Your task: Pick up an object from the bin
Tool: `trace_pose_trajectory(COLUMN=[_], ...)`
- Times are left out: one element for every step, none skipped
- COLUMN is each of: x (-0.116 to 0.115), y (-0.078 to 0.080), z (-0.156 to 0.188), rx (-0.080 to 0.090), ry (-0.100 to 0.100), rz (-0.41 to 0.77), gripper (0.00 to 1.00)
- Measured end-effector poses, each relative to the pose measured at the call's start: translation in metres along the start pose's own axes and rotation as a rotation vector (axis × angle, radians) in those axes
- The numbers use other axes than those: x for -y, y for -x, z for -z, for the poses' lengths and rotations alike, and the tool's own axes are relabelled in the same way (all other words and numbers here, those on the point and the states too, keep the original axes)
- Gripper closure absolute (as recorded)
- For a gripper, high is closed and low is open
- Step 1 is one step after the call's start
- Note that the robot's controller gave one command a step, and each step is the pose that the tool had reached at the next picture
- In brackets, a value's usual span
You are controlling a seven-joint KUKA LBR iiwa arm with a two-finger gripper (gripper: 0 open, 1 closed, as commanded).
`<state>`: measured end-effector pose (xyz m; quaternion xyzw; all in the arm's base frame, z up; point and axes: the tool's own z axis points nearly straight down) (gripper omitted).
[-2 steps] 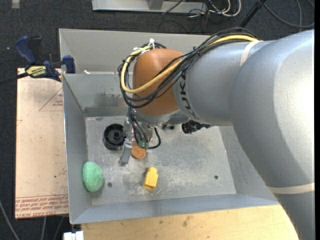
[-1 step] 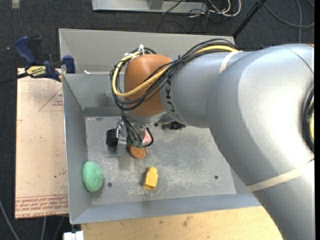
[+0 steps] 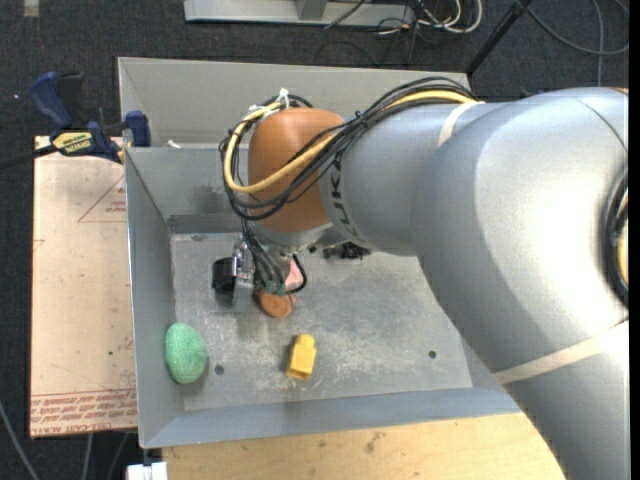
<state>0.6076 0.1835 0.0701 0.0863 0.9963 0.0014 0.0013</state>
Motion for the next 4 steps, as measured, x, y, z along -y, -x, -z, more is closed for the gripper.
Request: trace_pose_trajectory(x=[0.0,0.036,0.036,0.037], y=[0.0,0.01,0.01,0.01], z=[0.0,0.002,0.002,0.002], rx=[0.0,0.003,0.003,0.003], ry=[0.0,0.0,0.001,0.001], rz=[0.0,0.005,0.005,0.005], gripper=[1.0,1.0,1.0,1.0])
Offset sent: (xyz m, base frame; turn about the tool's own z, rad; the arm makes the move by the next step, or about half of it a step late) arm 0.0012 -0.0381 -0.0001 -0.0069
